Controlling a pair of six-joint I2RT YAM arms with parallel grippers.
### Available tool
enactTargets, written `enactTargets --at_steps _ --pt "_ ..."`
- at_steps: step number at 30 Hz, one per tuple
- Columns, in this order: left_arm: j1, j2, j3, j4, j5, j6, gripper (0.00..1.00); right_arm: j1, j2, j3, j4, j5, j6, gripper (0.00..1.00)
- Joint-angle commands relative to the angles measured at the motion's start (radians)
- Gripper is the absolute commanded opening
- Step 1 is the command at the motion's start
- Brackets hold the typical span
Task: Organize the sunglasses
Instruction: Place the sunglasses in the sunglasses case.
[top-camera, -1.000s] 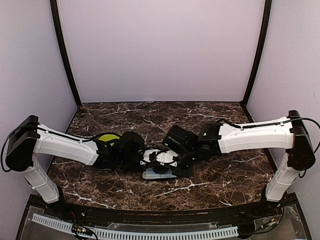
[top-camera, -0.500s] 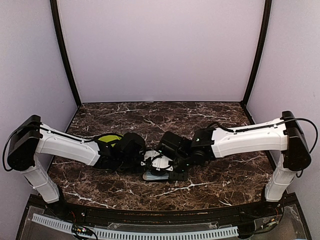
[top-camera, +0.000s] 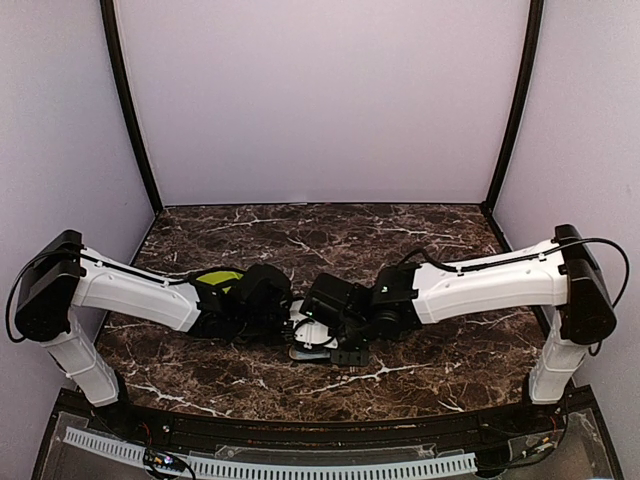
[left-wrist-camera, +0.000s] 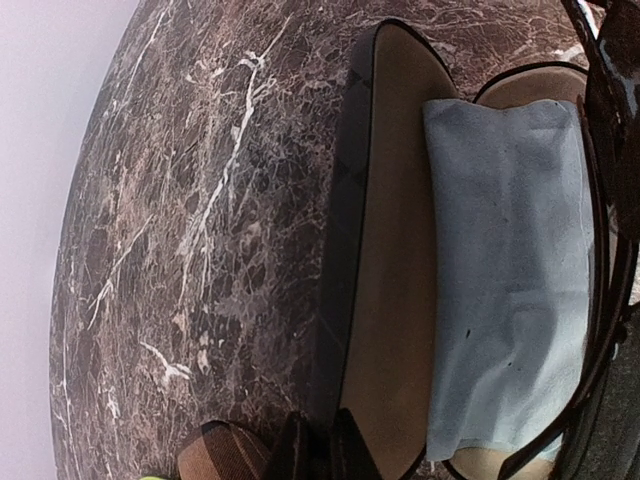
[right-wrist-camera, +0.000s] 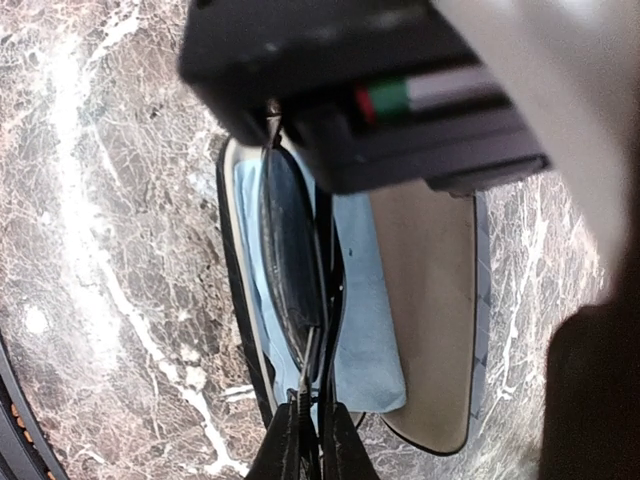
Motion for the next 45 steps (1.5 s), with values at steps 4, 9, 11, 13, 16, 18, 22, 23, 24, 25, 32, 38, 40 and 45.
enactTargets --at_steps 4,9,11,13,16,18,22,23,24,25,32,38,40,45 --pt "-0.006 -0.020 -0.007 0.078 0.019 -0.022 0.03 0.011 0.038 0.023 -0.010 -0.001 -0.011 0.08" --pt "-0.006 -0.023 -0.014 0.092 0.026 -0.029 0.03 0.014 0.046 0.013 -0.013 -0.011 -0.007 0.08" --pt "-0.006 -0.024 -0.020 0.096 0.030 -0.032 0.03 0.013 0.050 0.004 -0.006 -0.004 -0.001 0.08" --pt "-0.006 -0.023 -0.024 0.098 0.032 -0.035 0.03 0.014 0.051 -0.001 -0.003 -0.001 0.005 0.09" --pt "-0.008 -0.025 -0.028 0.102 0.031 -0.038 0.03 0.013 0.060 -0.001 0.001 -0.003 0.015 0.09" --pt "-0.008 -0.028 -0.033 0.108 0.032 -0.040 0.03 0.013 0.067 0.001 0.002 0.005 0.023 0.09" --pt "-0.011 -0.031 -0.038 0.114 0.033 -0.042 0.03 0.014 0.078 0.003 -0.001 0.016 0.032 0.09" --pt "-0.011 -0.031 -0.039 0.114 0.033 -0.042 0.03 0.013 0.081 0.004 0.000 0.018 0.034 0.10" --pt "-0.011 -0.031 -0.041 0.115 0.032 -0.044 0.03 0.014 0.082 0.004 0.001 0.020 0.035 0.10" --pt "-0.011 -0.031 -0.042 0.116 0.032 -0.045 0.03 0.013 0.082 0.003 -0.001 0.019 0.037 0.10" --pt "-0.014 -0.034 -0.052 0.124 0.032 -0.056 0.04 0.013 0.081 -0.002 0.000 0.030 0.052 0.21" --pt "-0.016 -0.035 -0.056 0.123 0.027 -0.055 0.04 0.013 0.084 -0.001 0.007 0.037 0.065 0.30" --pt "-0.016 -0.038 -0.058 0.123 0.027 -0.055 0.04 0.012 0.085 0.001 0.007 0.041 0.067 0.32" --pt "-0.019 -0.034 -0.060 0.126 0.027 -0.057 0.04 0.011 0.081 0.004 0.006 0.058 0.077 0.33"
